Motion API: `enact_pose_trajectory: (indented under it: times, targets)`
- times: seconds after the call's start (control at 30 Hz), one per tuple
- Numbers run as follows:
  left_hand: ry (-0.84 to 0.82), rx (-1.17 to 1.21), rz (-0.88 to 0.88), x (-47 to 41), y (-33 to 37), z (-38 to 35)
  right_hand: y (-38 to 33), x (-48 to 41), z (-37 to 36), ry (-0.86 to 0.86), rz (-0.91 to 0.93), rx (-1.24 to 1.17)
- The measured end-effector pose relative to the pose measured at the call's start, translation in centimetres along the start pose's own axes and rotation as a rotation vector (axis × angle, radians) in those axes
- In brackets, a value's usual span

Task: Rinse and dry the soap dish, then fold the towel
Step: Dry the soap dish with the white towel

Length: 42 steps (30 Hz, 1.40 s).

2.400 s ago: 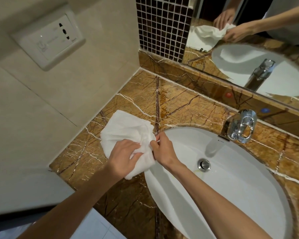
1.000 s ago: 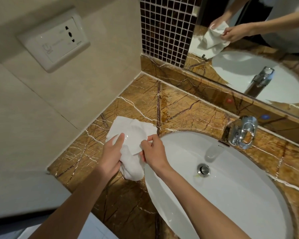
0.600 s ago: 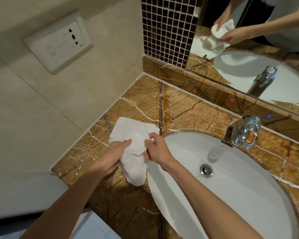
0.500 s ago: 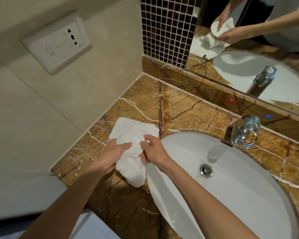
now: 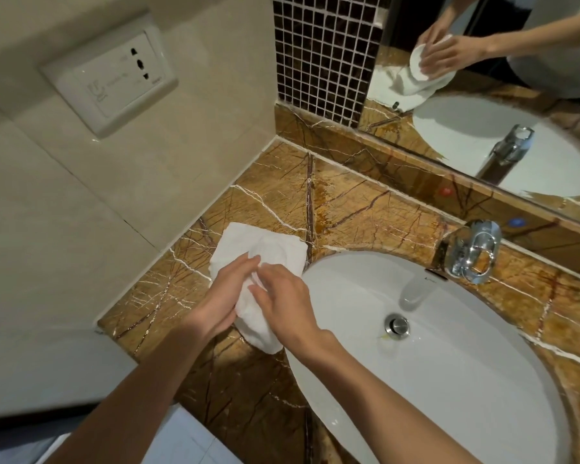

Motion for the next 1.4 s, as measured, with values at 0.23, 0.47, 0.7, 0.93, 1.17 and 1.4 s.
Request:
enact_pose_trajectory:
  times: [0.23, 0.47, 0.7, 0.93, 1.17, 1.4]
  targets:
    - [-0.070, 0.198, -0.090, 1.1, -0.5, -0.4, 2.4, 0.8, 2.3, 0.166, -0.155, -0.354]
    - [0.318, -0.379, -0.219, 2.1, 0.9, 0.2, 4.6, 1.4, 2.9, 0.193, -0.299, -0.599]
    - [0.319, -0.521, -0.254, 2.6, 1.3, -0.6, 7.9, 2.2, 3.6, 0.221, -0.463, -0.831]
    - [0.342, -0.567, -0.310, 1.6, 2.6, -1.1, 9.0, 3.5, 3.0, 0.275, -0.556, -1.012]
    - [0.248, -0.577, -0.308, 1.4, 1.5, -1.6, 10.0, 3.7, 3.4, 0.316, -0.643, -1.073]
    - [0.216, -0.651, -0.371, 1.4, 3.2, -2.6, 9.6, 3.4, 3.8, 0.165, -0.651, -0.779]
Point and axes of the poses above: each hand's wrist, its own x-axis away from the middle knuckle, its own z-axis out of the back of the hand, y = z × x, the point moved 10 cm from there along -x, towards the middle knuckle, and after that the axes turned 6 degrees about -y, right-handed, at the moved point
